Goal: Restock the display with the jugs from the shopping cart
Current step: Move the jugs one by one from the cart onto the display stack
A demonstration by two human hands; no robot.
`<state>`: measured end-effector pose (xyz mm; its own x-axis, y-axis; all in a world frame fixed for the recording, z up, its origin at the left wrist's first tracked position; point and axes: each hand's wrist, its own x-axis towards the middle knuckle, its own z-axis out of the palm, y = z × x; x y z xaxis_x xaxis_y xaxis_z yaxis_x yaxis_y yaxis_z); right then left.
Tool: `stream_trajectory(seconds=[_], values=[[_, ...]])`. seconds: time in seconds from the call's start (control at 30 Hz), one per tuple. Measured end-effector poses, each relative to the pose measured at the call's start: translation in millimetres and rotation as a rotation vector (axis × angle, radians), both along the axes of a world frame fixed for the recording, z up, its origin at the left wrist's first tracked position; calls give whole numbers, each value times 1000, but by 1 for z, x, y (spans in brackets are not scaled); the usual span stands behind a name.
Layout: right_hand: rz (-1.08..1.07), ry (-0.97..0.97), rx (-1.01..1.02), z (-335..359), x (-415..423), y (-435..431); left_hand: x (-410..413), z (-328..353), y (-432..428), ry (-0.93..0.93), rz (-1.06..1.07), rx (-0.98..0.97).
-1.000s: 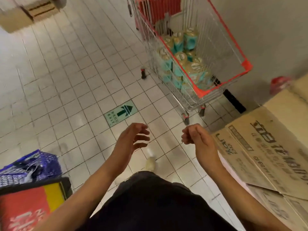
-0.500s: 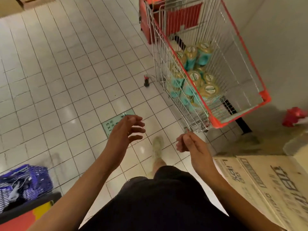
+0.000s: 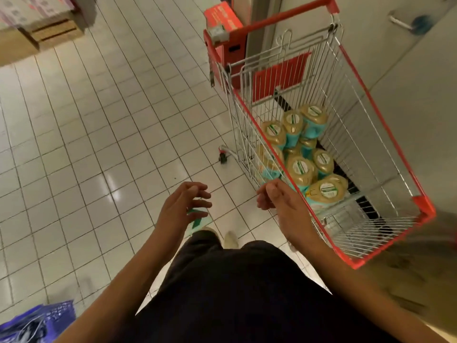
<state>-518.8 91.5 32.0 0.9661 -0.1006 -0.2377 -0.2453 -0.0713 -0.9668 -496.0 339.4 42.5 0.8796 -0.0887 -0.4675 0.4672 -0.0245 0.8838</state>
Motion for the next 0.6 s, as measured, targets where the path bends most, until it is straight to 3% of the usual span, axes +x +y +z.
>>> stream_trajectory(seconds=[0.27, 0.6], values=[[-144, 2, 24, -3, 132, -9, 156, -5, -17, 52, -65, -73], [-599, 35, 93, -16, 218, -40, 347, 2, -121, 70, -585, -11]])
